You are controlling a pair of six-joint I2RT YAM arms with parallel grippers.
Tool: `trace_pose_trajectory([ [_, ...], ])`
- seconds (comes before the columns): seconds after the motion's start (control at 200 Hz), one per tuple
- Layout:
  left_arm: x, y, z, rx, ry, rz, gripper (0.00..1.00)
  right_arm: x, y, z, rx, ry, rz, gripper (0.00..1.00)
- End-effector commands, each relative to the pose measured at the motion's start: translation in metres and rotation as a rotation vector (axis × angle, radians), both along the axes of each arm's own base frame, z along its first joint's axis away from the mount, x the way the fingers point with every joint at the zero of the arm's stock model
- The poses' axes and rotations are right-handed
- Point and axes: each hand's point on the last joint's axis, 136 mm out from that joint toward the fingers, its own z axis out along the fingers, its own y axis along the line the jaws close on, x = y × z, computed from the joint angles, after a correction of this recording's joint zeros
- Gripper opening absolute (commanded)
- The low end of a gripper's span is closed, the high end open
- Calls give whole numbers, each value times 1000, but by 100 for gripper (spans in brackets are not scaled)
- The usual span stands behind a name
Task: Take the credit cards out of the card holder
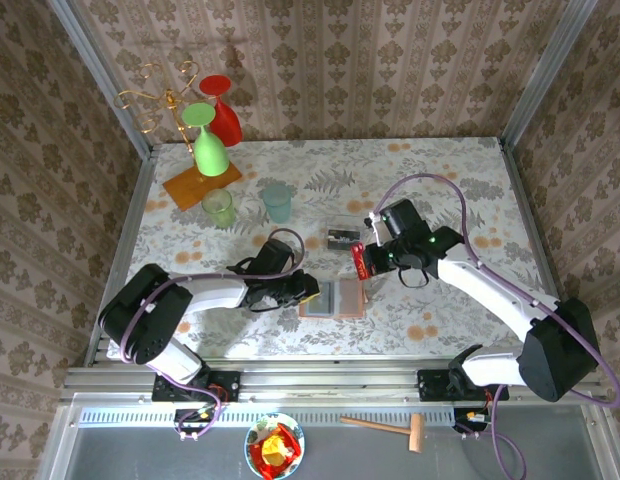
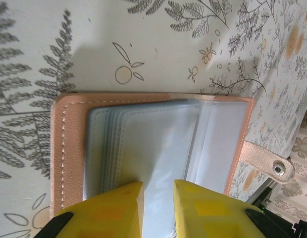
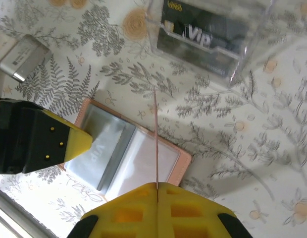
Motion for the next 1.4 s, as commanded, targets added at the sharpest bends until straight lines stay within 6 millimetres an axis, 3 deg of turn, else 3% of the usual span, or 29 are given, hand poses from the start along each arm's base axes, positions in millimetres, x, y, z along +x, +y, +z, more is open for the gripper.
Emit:
trace_pose_trajectory([
  [0.0,9,1,12,6,-34,1,24,8,-3,12,-102,-60,136,1],
  [0.1,12,2,16,6,-45,4,24,11,0,20,-157,-91,257,0],
  [0.12,12,2,17,5,-48,4,25,13,0,12,-179,-74,285,0],
  [0.385,18,12,25,4,-68,32,25,45,-3,5,-278,-40,475,0],
  [0.53,19,22,23,9,-66,55,25,63,6,9,-241,-56,579,0],
  [0.745,21,37,23,14,-67,92,25,83,5,3,-321,-90,764,0],
  [1.13,34,47,22,4,-55,118,25,125,1,-1,-384,-61,892,0],
  [1.395,38,49,17,9,-38,126,25,133,11,-10,-339,0,980,0],
])
